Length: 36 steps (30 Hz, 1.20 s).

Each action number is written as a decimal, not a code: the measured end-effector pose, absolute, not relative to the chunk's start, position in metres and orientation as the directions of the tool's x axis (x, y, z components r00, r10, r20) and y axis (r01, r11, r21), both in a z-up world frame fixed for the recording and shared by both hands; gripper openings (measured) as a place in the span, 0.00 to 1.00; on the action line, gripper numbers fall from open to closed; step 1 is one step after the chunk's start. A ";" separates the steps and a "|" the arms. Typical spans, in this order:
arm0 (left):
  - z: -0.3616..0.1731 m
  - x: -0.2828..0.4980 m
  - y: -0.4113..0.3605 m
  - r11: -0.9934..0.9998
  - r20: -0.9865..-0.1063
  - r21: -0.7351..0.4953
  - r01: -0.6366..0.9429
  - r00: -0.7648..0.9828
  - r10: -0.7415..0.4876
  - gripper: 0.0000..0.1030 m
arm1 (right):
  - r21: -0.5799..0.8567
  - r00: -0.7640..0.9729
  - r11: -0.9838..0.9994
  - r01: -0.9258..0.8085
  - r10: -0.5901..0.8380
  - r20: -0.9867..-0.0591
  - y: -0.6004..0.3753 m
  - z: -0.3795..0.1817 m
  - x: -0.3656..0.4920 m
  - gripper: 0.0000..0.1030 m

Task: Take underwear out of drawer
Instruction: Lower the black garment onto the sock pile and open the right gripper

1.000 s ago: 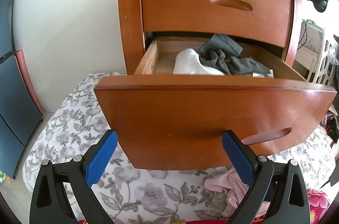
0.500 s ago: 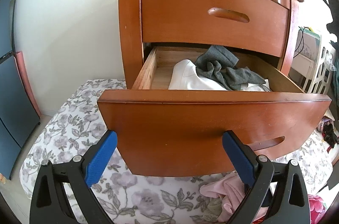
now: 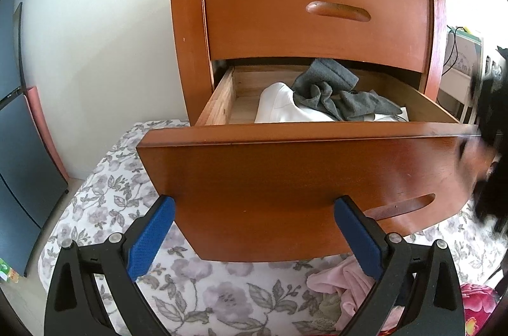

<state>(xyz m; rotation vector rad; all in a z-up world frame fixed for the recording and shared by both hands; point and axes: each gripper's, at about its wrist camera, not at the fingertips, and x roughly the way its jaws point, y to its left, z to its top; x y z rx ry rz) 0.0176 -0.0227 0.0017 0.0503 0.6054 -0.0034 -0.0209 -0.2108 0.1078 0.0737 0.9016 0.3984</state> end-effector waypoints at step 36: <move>0.001 0.019 -0.025 0.998 -0.571 0.063 0.020 0.820 0.019 0.97 | 0.142 0.373 0.974 -0.174 0.199 -0.906 -0.203 0.006 0.018 0.77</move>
